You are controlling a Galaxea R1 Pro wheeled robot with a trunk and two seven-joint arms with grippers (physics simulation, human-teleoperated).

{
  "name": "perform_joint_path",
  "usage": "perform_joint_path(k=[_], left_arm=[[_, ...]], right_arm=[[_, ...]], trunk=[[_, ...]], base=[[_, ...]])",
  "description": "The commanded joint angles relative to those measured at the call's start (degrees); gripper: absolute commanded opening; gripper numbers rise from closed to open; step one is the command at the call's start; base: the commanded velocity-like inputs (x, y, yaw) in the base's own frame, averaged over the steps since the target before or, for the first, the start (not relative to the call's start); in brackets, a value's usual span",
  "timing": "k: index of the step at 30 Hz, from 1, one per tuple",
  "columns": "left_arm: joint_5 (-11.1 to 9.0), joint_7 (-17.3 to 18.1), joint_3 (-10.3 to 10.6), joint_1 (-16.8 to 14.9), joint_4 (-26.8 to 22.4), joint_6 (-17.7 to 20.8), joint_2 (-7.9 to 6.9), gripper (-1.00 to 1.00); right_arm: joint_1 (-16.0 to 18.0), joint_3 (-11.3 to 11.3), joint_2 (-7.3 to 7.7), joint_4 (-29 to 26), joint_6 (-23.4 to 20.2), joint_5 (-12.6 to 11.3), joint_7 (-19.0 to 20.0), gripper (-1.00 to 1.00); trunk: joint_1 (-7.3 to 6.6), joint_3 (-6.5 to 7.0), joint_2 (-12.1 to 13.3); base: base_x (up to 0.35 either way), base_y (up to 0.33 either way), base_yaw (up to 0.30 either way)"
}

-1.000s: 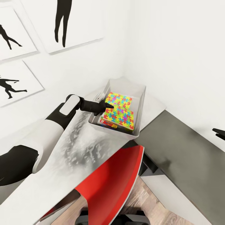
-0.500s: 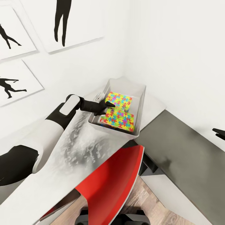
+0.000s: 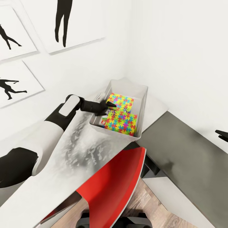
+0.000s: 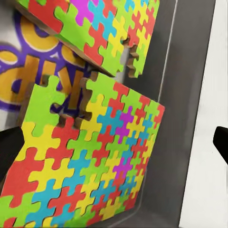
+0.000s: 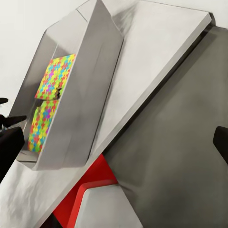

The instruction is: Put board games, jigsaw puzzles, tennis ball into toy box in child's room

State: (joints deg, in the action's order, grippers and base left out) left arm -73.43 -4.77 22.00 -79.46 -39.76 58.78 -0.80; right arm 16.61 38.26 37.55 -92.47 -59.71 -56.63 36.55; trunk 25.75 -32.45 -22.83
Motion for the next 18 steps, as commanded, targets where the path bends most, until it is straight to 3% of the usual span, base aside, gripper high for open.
perform_joint_path(k=[1,4,6,11,14,18], left_arm=[[-0.59,-0.48,0.13,-0.04,-0.65,0.09,-0.15,1.00],[-0.89,-0.48,-0.12,0.13,-3.39,0.32,-0.77,1.00],[-1.67,-0.45,-0.42,0.55,-7.79,0.51,-1.75,1.00],[-5.64,-1.34,-1.71,2.33,-17.57,0.68,-2.78,1.00],[-7.95,-3.94,-2.26,4.24,-23.84,0.64,-3.04,1.00],[-12.15,-10.01,-4.22,7.12,-30.05,0.58,-3.19,1.00]], right_arm=[[0.07,0.06,0.00,0.00,-0.29,0.30,0.37,1.00],[0.06,0.18,0.02,0.00,-0.29,0.30,0.37,1.00],[0.03,0.38,-0.05,0.00,-0.29,0.30,0.33,1.00],[0.01,0.52,-0.15,0.00,-0.29,0.30,0.30,1.00],[0.00,0.55,-0.13,0.00,-0.29,0.34,0.29,1.00],[-0.04,0.57,-0.13,0.00,-0.29,0.36,0.28,1.00]], trunk=[[0.03,-0.08,-0.09],[0.03,-0.08,-0.09],[0.03,-0.08,-0.09],[0.03,-0.08,-0.09],[0.03,-0.08,-0.09],[0.03,-0.08,-0.09]], base=[[0.000,0.000,0.000],[0.000,0.000,0.000],[0.000,0.000,0.000],[0.000,0.000,0.000],[0.000,0.000,0.000],[0.000,0.000,0.000]])
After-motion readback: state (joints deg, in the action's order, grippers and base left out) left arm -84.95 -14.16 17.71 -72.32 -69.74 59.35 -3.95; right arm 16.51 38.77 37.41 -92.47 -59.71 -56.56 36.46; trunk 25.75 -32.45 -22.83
